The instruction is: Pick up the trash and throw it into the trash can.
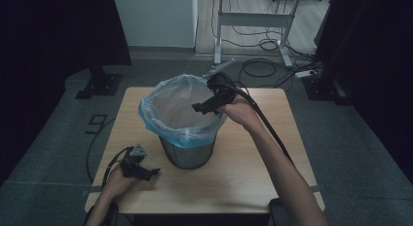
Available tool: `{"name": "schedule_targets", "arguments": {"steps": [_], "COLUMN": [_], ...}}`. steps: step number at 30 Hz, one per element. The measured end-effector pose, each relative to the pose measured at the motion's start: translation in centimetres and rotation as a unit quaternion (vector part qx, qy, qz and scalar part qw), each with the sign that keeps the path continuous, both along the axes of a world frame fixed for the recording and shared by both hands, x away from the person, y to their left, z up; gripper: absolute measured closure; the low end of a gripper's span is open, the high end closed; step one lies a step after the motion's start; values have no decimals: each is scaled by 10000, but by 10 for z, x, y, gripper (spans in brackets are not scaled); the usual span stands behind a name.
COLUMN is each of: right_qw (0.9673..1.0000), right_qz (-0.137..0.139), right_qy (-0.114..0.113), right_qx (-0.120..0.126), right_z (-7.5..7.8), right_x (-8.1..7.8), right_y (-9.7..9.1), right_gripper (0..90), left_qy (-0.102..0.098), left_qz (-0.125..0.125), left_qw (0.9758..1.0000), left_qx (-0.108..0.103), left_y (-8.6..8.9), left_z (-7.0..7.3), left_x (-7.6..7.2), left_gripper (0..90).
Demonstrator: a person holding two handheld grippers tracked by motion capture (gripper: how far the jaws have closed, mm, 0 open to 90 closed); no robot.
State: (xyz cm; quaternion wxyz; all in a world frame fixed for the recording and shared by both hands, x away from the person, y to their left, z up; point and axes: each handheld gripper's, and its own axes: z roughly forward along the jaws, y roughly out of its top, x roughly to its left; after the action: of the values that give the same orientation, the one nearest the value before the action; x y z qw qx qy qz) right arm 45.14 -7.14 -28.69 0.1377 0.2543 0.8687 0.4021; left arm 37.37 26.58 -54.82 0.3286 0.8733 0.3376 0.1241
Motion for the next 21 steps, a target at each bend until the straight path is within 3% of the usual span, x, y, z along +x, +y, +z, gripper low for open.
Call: {"name": "schedule_targets", "arguments": {"steps": [21], "right_qw": [9989], "right_qz": [-378], "right_qy": [-64], "right_qx": [262], "right_z": [-1], "right_x": [-11], "right_y": [-53], "right_gripper": [0], "left_qy": [0], "left_qz": [0], "left_qw": [10000], "left_qx": [-1], "left_y": [0], "left_z": [0], "left_x": [0], "left_gripper": [0]}}
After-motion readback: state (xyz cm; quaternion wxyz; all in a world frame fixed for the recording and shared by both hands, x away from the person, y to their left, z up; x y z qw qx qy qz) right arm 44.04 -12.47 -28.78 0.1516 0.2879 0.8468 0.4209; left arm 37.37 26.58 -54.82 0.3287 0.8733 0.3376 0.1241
